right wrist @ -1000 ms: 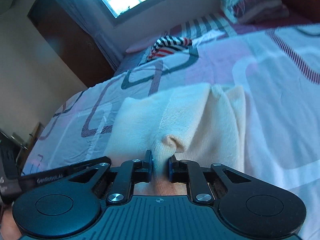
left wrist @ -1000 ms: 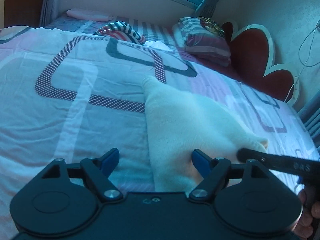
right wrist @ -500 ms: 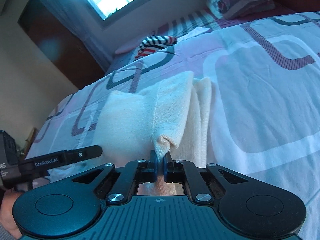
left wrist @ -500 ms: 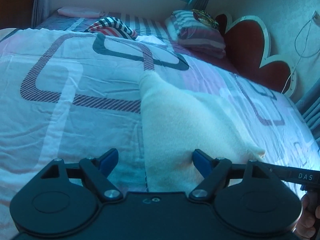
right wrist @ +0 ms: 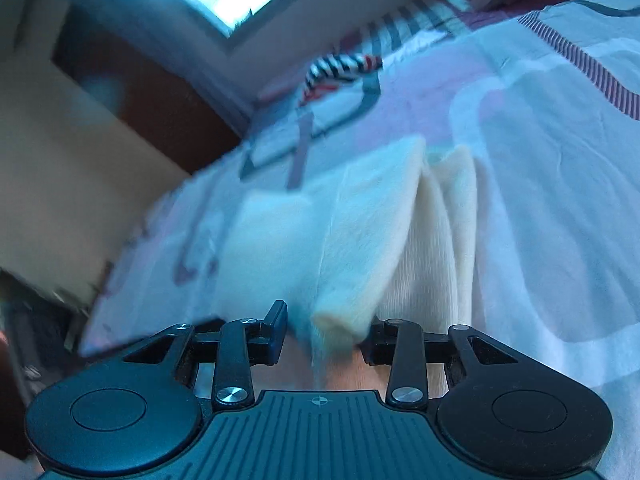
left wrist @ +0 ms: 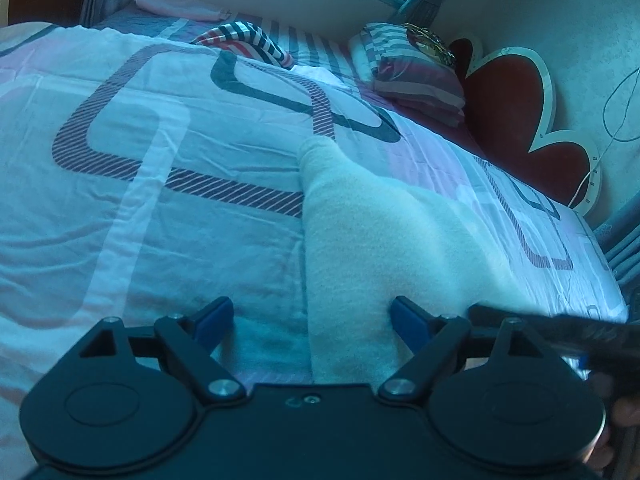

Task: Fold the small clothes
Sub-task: 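Open the right gripper and withdraw it from the sweater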

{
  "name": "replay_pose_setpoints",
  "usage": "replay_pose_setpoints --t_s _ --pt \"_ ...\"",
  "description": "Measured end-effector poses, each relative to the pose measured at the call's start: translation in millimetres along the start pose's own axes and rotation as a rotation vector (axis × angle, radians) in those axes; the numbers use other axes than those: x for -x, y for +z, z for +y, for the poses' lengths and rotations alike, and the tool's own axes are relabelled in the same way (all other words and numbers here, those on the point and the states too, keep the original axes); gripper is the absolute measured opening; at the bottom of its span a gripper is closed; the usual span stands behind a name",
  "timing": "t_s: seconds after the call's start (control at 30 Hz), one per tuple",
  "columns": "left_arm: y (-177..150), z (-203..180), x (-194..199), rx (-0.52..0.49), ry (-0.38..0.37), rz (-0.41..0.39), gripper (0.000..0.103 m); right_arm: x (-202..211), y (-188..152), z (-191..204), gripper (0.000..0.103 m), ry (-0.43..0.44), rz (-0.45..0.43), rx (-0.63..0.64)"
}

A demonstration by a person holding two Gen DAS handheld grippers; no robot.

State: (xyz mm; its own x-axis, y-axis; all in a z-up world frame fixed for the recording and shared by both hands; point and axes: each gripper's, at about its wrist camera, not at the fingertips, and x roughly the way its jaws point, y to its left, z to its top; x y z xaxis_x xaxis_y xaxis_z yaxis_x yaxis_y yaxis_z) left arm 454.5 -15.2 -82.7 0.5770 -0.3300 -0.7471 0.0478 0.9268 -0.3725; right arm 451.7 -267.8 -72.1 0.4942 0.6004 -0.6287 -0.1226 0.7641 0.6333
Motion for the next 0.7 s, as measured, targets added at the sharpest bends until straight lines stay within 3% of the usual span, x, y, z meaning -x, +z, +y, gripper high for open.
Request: replay_pose_setpoints --t_s 0.07,0.17,0.23,0.3,0.4,0.53,0.57,0.63,0.67,0.7 --pt "1 0 1 0.002 0.002 0.001 0.086 -6 -4 4 0.018 -0.009 0.000 0.026" --pt "3 -8 10 -0.034 0.003 -0.030 0.075 2 -6 26 0.016 -0.084 -0.033 0.162" --pt "6 -16 14 -0.068 0.004 -0.046 0.075 18 -11 47 0.016 -0.117 -0.080 0.272" --pt "8 -24 11 -0.098 -0.003 -0.038 0.076 33 -15 53 0.016 -0.128 -0.102 0.303" --pt "8 -34 -8 -0.131 0.026 0.040 0.080 21 -20 27 0.016 -0.184 -0.032 0.237" --pt "6 -34 -11 -0.125 0.033 0.033 0.080 21 -15 -4 0.016 -0.092 -0.029 0.065" --pt "6 -34 -10 -0.131 0.034 0.029 0.080 24 -15 -5 0.018 -0.087 -0.035 0.058" --pt "7 -32 -6 -0.134 0.034 0.012 0.078 31 -13 -9 0.032 -0.084 -0.068 0.027" --pt "8 -31 -4 -0.131 0.027 -0.004 0.077 36 -11 -11 0.044 -0.090 -0.096 0.009" --pt "10 -30 -3 -0.128 0.019 -0.013 0.076 41 -8 -14 0.048 -0.099 -0.131 -0.003"
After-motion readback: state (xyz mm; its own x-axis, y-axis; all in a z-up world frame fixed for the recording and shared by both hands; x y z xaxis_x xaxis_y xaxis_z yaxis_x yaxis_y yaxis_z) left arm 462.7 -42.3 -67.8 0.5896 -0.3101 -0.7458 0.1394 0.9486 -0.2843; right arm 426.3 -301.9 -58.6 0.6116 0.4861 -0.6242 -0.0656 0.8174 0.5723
